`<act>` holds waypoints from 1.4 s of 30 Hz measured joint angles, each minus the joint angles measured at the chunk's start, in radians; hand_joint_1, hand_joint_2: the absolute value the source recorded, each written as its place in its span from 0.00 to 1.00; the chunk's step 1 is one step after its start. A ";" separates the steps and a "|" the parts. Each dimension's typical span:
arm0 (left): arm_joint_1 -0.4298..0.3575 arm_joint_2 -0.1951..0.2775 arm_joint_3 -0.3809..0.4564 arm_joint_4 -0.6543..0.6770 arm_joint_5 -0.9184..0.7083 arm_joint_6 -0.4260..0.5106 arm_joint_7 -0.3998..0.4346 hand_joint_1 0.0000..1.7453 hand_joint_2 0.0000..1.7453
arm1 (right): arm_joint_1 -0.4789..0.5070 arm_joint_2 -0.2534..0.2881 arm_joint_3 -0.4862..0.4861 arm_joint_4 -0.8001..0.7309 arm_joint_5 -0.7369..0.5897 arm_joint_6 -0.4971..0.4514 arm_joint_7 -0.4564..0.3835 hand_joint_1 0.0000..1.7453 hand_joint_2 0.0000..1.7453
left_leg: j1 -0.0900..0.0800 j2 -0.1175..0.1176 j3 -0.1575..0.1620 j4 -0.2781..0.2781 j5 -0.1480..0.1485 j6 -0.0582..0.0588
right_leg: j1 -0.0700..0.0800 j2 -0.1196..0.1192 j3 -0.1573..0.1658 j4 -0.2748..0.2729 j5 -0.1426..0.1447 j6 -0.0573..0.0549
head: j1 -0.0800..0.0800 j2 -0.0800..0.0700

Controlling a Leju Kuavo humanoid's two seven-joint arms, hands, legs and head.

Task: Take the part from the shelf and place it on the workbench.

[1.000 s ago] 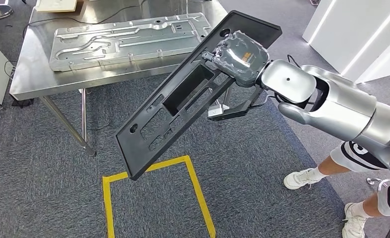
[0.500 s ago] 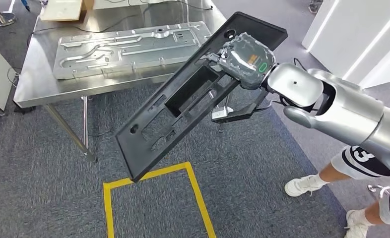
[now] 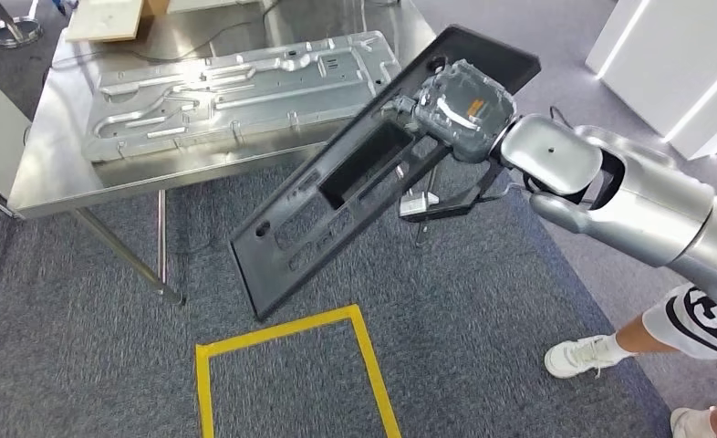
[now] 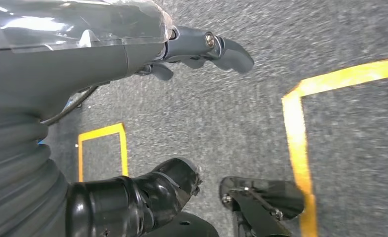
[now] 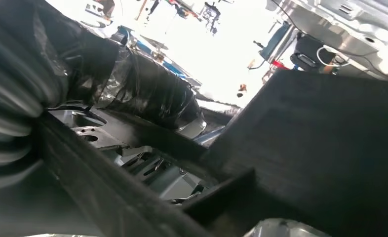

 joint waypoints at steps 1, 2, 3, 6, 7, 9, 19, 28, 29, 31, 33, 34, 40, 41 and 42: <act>-0.001 0.000 0.000 0.000 0.000 0.000 -0.001 0.00 1.00 | 0.001 0.000 0.000 0.000 0.000 0.000 0.000 1.00 1.00 | 0.002 0.000 -0.055 0.076 -0.016 -0.004 | 0.001 0.000 0.008 -0.002 -0.007 -0.002 | 0.000 0.000; -0.002 0.000 0.000 0.000 0.000 0.000 -0.002 0.00 1.00 | 0.003 0.000 0.000 0.000 0.000 0.000 0.001 1.00 1.00 | 0.003 0.001 -0.108 0.138 -0.020 -0.006 | 0.002 0.001 0.016 -0.003 -0.015 -0.003 | 0.000 0.000; -0.001 0.000 0.000 0.000 0.000 0.000 -0.002 0.00 1.00 | 0.006 0.000 0.001 0.000 0.000 0.000 0.000 1.00 1.00 | 0.003 0.001 -0.149 0.169 -0.004 -0.005 | 0.004 0.003 0.027 -0.003 -0.024 -0.003 | 0.000 0.000; 0.003 0.000 0.000 0.000 0.001 0.000 -0.002 0.00 1.00 | 0.014 0.000 0.002 -0.001 0.000 0.000 -0.001 1.00 1.00 | -0.004 0.000 -0.161 0.044 0.154 0.019 | 0.013 0.006 0.070 -0.005 -0.056 -0.004 | 0.000 0.000; 0.004 0.001 0.000 0.000 0.001 0.000 -0.002 0.00 1.00 | 0.013 0.000 0.002 -0.001 0.000 0.000 -0.001 1.00 1.00 | -0.008 0.000 -0.146 -0.013 0.197 0.030 | 0.016 0.005 0.082 -0.008 -0.064 -0.002 | 0.000 0.000; 0.003 0.003 0.001 0.000 0.001 0.001 -0.002 0.00 1.00 | 0.012 0.000 0.002 0.000 0.000 0.000 0.000 1.00 1.00 | -0.016 0.001 -0.121 -0.080 0.221 0.048 | 0.015 0.005 0.090 -0.014 -0.073 0.004 | 0.000 0.000; -0.002 0.000 0.001 0.000 0.002 0.000 -0.004 0.00 1.00 | 0.020 -0.018 -0.001 -0.002 0.000 -0.002 0.000 1.00 1.00 | -0.007 -0.002 -0.073 -0.136 0.195 0.064 | 0.010 0.004 -0.080 0.247 -0.155 0.043 | 0.000 0.000; -0.002 0.000 0.003 0.000 0.003 -0.001 -0.006 0.00 1.00 | 0.020 -0.033 -0.007 -0.006 0.000 -0.002 0.000 1.00 1.00 | -0.011 -0.003 -0.079 -0.073 0.138 0.027 | 0.002 0.009 0.002 0.022 -0.024 0.016 | 0.000 0.000; -0.002 0.000 0.003 0.000 0.003 -0.001 -0.006 0.00 1.00 | 0.019 -0.033 -0.008 -0.006 0.000 -0.002 0.000 1.00 1.00 | -0.009 -0.002 -0.092 -0.045 0.121 0.021 | -0.001 0.008 0.004 0.019 -0.024 0.011 | 0.000 0.000; -0.002 0.000 0.004 0.000 0.003 -0.001 -0.004 0.00 1.00 | 0.019 -0.033 -0.010 -0.007 0.000 -0.002 0.000 1.00 1.00 | -0.003 -0.001 -0.147 0.067 0.064 0.008 | -0.002 0.007 0.007 0.017 -0.025 0.004 | 0.000 0.000; -0.001 0.000 0.004 0.000 0.003 -0.001 -0.002 0.00 1.00 | 0.020 -0.033 -0.010 -0.007 0.000 -0.002 0.000 1.00 1.00 | 0.003 -0.001 -0.209 0.179 0.028 0.001 | -0.002 0.006 0.007 0.018 -0.027 0.002 | 0.000 0.000; -0.001 0.000 0.004 0.000 0.003 -0.001 -0.001 0.00 1.00 | 0.020 -0.033 -0.009 -0.007 0.000 -0.002 0.000 1.00 1.00 | 0.005 -0.001 -0.220 0.190 0.039 0.000 | -0.002 0.006 0.008 0.018 -0.028 0.002 | 0.000 0.000; -0.002 0.001 0.005 0.000 0.002 0.000 0.003 0.00 1.00 | 0.019 -0.034 -0.012 -0.008 0.000 -0.002 -0.001 1.00 1.00 | -0.003 0.001 -0.094 -0.098 0.150 0.023 | 0.000 0.008 0.032 0.003 -0.044 0.029 | 0.000 0.000; -0.002 0.001 0.006 0.000 0.002 0.000 0.003 0.00 1.00 | 0.019 -0.035 -0.013 -0.009 0.000 -0.002 -0.001 1.00 1.00 | -0.005 0.001 -0.087 -0.111 0.144 0.031 | 0.000 0.008 0.039 0.001 -0.039 0.038 | 0.000 0.000; -0.001 0.001 0.006 0.000 0.001 0.000 0.002 0.00 1.00 | 0.019 -0.035 -0.013 -0.009 0.000 -0.002 -0.001 1.00 1.00 | -0.004 0.000 -0.074 -0.120 0.144 0.039 | -0.001 0.007 0.044 0.001 -0.035 0.045 | 0.000 0.000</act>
